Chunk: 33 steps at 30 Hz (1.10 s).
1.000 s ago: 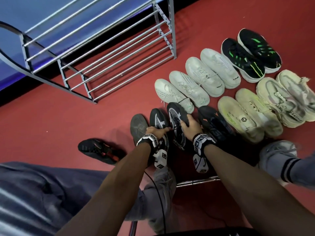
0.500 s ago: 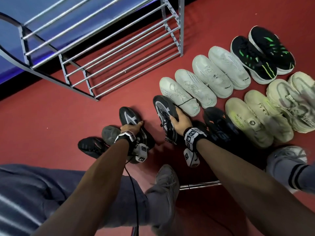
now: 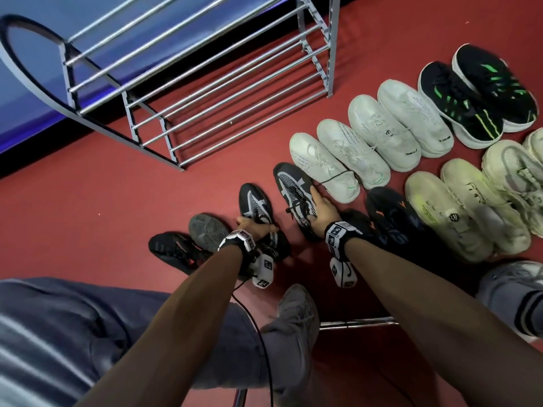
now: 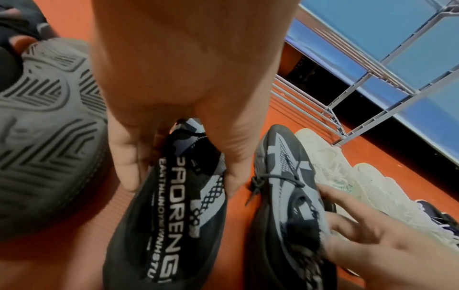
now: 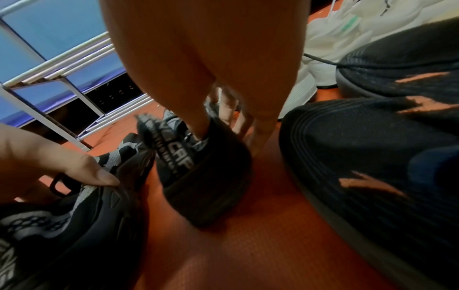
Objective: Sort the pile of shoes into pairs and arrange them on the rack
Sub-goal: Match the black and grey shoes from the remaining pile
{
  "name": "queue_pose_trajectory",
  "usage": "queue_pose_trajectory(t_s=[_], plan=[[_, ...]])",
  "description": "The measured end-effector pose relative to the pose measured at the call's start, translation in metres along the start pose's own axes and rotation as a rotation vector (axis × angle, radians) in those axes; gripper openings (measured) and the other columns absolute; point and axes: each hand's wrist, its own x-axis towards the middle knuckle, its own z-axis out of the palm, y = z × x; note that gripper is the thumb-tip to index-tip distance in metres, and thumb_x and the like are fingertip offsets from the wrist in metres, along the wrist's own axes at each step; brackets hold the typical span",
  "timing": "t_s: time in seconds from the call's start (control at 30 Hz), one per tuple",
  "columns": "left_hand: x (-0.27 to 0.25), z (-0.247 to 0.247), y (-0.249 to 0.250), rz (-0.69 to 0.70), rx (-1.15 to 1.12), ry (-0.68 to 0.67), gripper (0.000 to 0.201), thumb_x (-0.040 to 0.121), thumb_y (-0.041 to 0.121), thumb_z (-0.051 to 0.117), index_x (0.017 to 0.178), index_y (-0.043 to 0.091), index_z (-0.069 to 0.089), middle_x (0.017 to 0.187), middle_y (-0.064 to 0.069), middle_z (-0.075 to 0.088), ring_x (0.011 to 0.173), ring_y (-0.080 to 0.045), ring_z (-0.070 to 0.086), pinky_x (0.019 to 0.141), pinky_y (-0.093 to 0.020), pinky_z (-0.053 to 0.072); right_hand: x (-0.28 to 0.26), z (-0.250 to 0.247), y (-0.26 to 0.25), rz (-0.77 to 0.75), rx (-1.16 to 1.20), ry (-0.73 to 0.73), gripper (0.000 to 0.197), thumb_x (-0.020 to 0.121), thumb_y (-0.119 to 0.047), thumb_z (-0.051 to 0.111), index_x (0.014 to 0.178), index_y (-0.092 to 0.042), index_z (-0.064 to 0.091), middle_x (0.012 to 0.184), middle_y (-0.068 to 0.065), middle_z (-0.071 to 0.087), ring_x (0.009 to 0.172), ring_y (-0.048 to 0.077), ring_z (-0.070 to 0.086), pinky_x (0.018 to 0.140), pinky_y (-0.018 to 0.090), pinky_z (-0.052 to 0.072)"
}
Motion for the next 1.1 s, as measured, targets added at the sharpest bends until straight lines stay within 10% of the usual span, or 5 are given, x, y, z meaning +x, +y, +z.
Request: queue_pose_trajectory(t_s=[0.2,0.33,0.6,1.1], plan=[[-0.002,0.030,0.002,0.041,-0.079,-0.028,0.123,0.029,0.048,0.090,0.136,0.004,0.048,0.116,-0.008,0.071,0.098,-0.024,0.071,0.085,-0.040,0.062,0.012,-0.010,-0.015,-0.010,0.165,0.041,0.055,0.092,-0.006,0.053,0.144,-0.018,0.042,0.135,0.009,0.059,0.124,0.028,0.056,0.108,0.036,0.041],[0.000,0.036,0.014,0.057,-0.176,0.069,0.098,0.042,0.065,0.083,0.121,0.013,0.061,0.101,0.003,0.075,0.086,-0.018,0.073,0.084,-0.033,0.062,0.025,-0.013,-0.027,-0.024,0.126,0.021,0.054,0.096,-0.011,0.052,0.148,-0.021,0.042,0.143,0.009,0.053,0.131,0.026,0.050,0.113,0.033,0.036],[-0.006,0.039,0.014,0.134,-0.335,-0.001,0.057,0.072,0.020,0.089,0.123,0.009,0.064,0.116,-0.003,0.073,0.097,-0.019,0.071,0.091,-0.034,0.058,0.022,-0.009,-0.007,0.105,-0.033,-0.051,0.055,0.093,-0.021,0.060,0.144,-0.012,0.045,0.140,0.021,0.051,0.131,0.035,0.047,0.111,0.035,0.035],[0.006,0.000,0.036,0.193,-0.164,0.225,0.050,0.088,0.014,0.067,0.131,0.008,0.043,0.120,-0.009,0.064,0.109,-0.031,0.063,0.097,-0.036,0.052,0.008,-0.012,-0.002,-0.027,0.087,0.129,0.046,0.092,-0.011,0.054,0.138,-0.009,0.054,0.126,0.024,0.055,0.125,0.036,0.047,0.111,0.034,0.032]])
